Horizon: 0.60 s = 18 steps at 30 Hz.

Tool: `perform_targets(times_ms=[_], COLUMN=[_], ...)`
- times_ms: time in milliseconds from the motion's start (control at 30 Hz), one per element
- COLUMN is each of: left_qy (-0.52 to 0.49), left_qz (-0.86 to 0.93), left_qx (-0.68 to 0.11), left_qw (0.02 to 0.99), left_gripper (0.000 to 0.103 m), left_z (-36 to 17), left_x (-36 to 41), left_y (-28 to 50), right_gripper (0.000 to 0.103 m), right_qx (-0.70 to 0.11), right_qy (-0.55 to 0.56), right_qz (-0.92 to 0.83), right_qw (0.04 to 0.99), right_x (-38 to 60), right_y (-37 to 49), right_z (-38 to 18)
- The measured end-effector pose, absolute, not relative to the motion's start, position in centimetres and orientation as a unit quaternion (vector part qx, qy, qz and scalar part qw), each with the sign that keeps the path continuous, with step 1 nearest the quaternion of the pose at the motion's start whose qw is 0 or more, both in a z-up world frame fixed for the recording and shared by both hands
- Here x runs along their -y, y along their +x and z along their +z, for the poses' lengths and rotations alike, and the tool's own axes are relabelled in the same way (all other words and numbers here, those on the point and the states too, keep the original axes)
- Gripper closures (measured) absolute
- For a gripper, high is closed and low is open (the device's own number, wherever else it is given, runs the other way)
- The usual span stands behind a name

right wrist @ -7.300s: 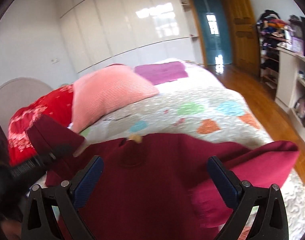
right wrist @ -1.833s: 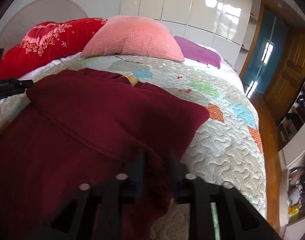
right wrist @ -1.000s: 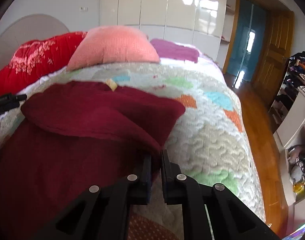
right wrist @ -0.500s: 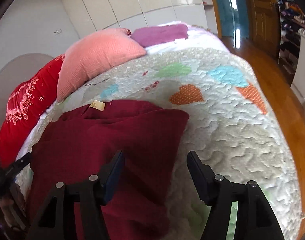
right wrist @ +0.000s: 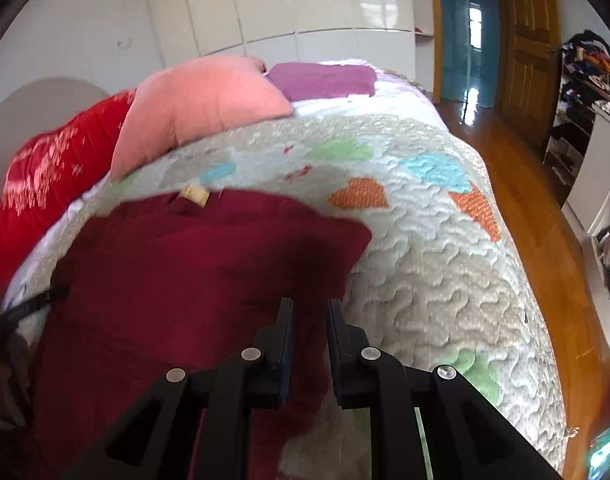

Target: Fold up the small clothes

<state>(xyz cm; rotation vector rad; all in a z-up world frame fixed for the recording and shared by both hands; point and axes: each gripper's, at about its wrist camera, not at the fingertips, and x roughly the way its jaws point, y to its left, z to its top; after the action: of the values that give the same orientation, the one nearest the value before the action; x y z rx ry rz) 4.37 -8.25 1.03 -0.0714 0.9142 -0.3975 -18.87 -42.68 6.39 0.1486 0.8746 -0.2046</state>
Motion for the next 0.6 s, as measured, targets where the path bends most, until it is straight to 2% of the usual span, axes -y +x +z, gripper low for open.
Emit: perform_targets(times_ms=[100, 300, 500, 600], left_qy=[-0.035, -0.039, -0.035, -0.035], left_qz=[-0.190, -0.190, -0.188, -0.189], left_qx=[-0.438, -0.438, -0.438, -0.440], left_qw=[0.878, 0.878, 0.878, 0.877], left_gripper=[0.025, 0.025, 0.025, 0.025], left_z=[1.0, 1.0, 1.0, 0.9], left_x=[8.2, 7.9, 7.9, 7.9], left_y=[4.4, 4.4, 4.5, 4.6], right_gripper=[0.090, 0.090, 0.089, 0.089], right_qx=[-0.414, -0.392, -0.374, -0.391], right_qy=[0.057, 0.094, 0.102, 0.121], right_qz=[-0.110, -0.100, -0.109, -0.114], right_qw=[0.902, 0.909, 0.916, 0.905], right_x=[41.6, 42.3, 42.9, 44.0], right_y=[-20.7, -21.4, -16.9, -13.9], right_z=[5.1, 8.3, 8.3, 6.5])
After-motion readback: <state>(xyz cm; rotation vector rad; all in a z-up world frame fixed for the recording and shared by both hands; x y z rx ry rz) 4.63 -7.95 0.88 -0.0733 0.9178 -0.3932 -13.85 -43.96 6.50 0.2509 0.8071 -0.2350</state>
